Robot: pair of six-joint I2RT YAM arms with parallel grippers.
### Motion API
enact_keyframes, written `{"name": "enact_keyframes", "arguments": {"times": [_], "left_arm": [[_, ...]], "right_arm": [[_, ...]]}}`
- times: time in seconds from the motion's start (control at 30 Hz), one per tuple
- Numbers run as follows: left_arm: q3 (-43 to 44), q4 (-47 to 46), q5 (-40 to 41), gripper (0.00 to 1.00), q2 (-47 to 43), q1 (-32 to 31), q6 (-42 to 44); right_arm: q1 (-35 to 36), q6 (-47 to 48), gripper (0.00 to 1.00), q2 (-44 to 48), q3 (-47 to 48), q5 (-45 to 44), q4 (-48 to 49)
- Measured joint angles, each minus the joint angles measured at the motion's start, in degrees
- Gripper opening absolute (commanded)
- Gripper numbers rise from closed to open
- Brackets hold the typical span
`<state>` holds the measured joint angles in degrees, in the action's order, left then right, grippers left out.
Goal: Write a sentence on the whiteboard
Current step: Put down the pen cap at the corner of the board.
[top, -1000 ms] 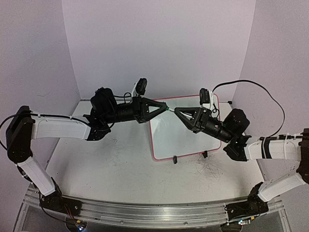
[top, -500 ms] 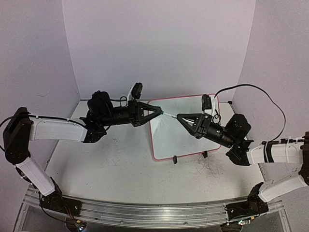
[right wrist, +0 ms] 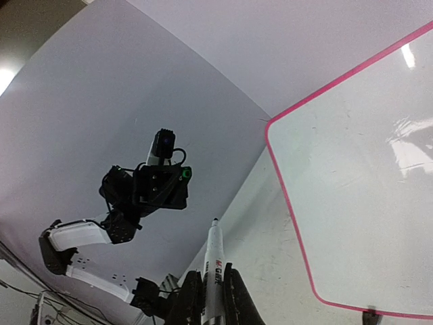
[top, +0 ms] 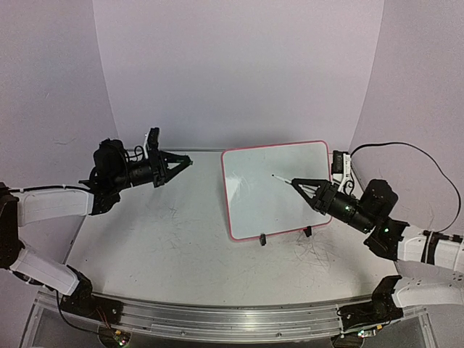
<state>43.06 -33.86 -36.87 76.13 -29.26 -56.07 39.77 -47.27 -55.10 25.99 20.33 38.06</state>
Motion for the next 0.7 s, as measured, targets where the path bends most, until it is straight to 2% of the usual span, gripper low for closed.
{"name": "enact_keyframes", "arguments": {"times": [0.2,0.37,0.5,0.7], "left_arm": [[-1.55,13.03,0.95,0.0,6.96,0.02,3.4],[-1.6,24.92,1.81,0.02,15.81,0.0,6.45],[-2.65,28.97,3.08,0.08,16.45,-0.02,8.03],[-2.7,29.6,3.11,0.14,19.18,-0.23,8.84]], "right_arm": [[0.0,6.64,0.0,6.29,1.25,-7.07,-12.16],[0.0,9.72,0.0,8.79,3.0,-10.15,-16.13],[0.0,10.88,0.0,8.49,3.46,-10.64,-17.29],[0.0,11.39,0.0,5.66,3.53,-9.74,-18.21]]}}
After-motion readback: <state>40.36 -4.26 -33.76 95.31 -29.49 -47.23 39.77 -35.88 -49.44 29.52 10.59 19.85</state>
